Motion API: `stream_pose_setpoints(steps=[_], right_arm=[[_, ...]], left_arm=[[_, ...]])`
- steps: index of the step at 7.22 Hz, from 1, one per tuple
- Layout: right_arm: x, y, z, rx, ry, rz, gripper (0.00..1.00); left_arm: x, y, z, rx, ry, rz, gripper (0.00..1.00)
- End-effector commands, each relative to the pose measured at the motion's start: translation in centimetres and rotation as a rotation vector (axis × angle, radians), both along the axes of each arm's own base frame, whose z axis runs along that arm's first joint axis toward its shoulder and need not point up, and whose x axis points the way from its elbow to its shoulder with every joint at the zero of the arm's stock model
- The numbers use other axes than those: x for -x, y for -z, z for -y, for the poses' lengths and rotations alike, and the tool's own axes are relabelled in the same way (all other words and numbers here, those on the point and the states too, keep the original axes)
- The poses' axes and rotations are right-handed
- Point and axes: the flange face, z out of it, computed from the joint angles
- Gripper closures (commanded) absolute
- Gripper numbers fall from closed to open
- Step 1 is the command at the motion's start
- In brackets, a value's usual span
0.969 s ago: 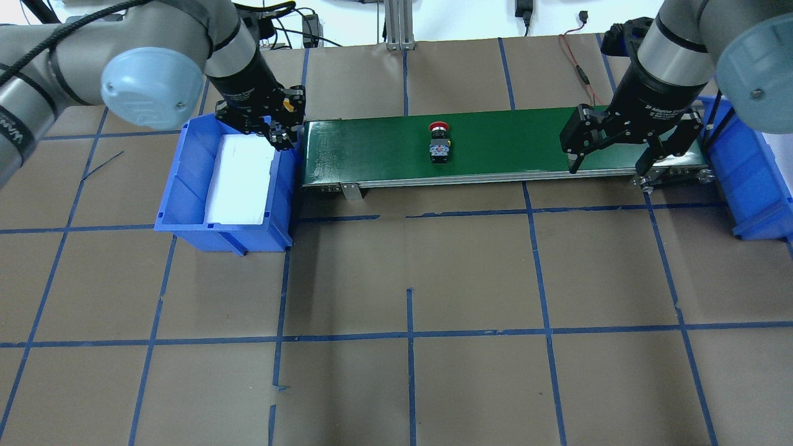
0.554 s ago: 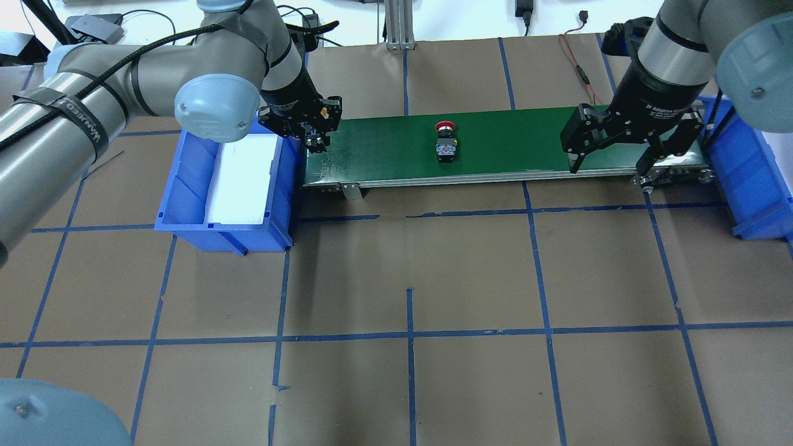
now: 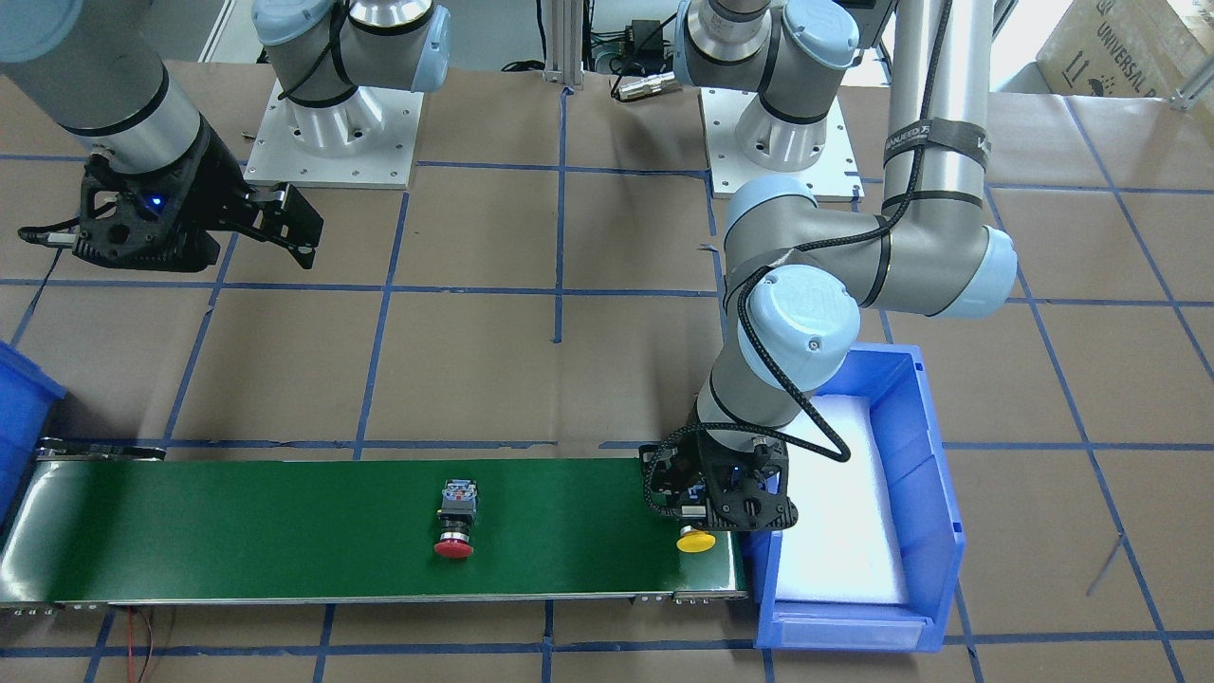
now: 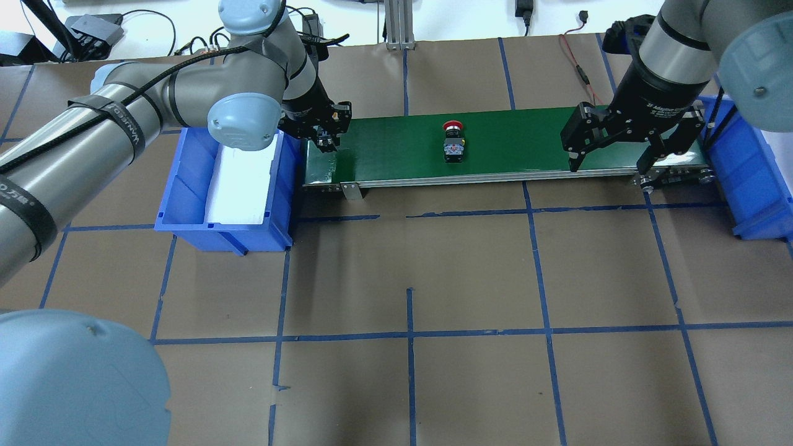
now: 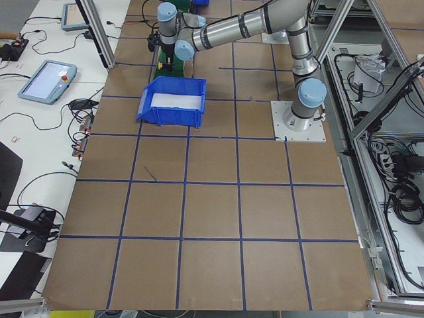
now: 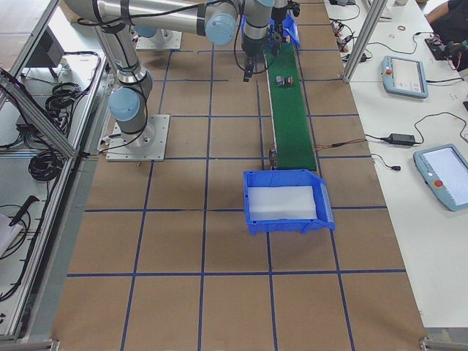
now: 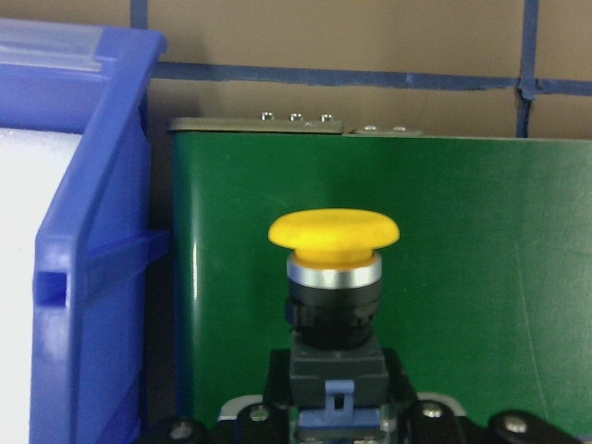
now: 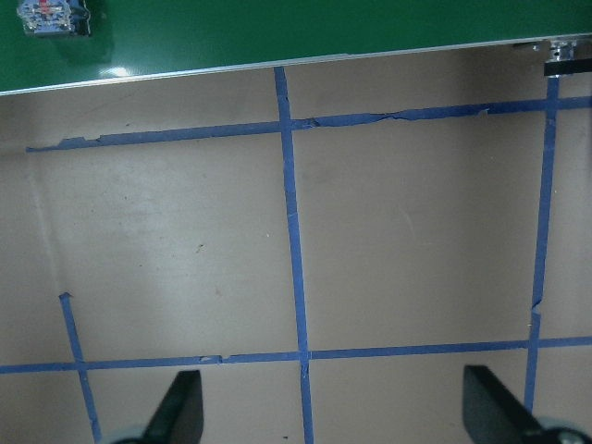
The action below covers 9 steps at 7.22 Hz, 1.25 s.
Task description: Transport two buttons from left to right
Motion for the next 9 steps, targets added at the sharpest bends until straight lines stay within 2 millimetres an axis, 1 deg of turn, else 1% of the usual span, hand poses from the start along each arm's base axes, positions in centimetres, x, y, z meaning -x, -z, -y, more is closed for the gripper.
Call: stream_pose_setpoints(steps=[1, 2, 3, 4, 6, 7, 8, 9], right_arm=[[0.0, 0.0, 0.0, 0.001, 0.0, 0.001, 0.0], [0.0, 0.1, 0.0, -0.001, 0.0, 0.001, 0.0], [0.0, 0.1, 0.1, 0.002, 0.0, 0.001, 0.0], [-0.1, 0.1, 0.1, 0.002, -0.001, 0.001, 0.0], [-0.1, 0.2, 0.4, 0.01, -0.004, 0.002, 0.0], [0.0, 0.5, 2.2, 0.087, -0.001, -0.006, 0.0], [0.0, 0.8, 2.9, 0.109, -0.001, -0.011, 0.0], [0.0, 2.0, 3.9, 0.104, 0.0, -0.01, 0.0]], left_arm=[[0.1, 1.0, -0.1, -0.014, 0.003, 0.0, 0.74], [0.1, 1.1, -0.1, -0.017, 0.003, 0.0, 0.73], [0.1, 1.7, -0.4, -0.029, 0.005, 0.003, 0.73], [0.0, 2.4, -0.9, -0.045, 0.004, 0.002, 0.7], [0.2, 2.2, -0.9, -0.042, 0.005, -0.012, 0.7], [0.3, 2.4, -1.0, -0.052, 0.006, -0.029, 0.4], [0.3, 2.0, -1.0, -0.044, 0.011, -0.03, 0.0], [0.3, 0.7, -0.9, -0.021, 0.022, -0.032, 0.0]])
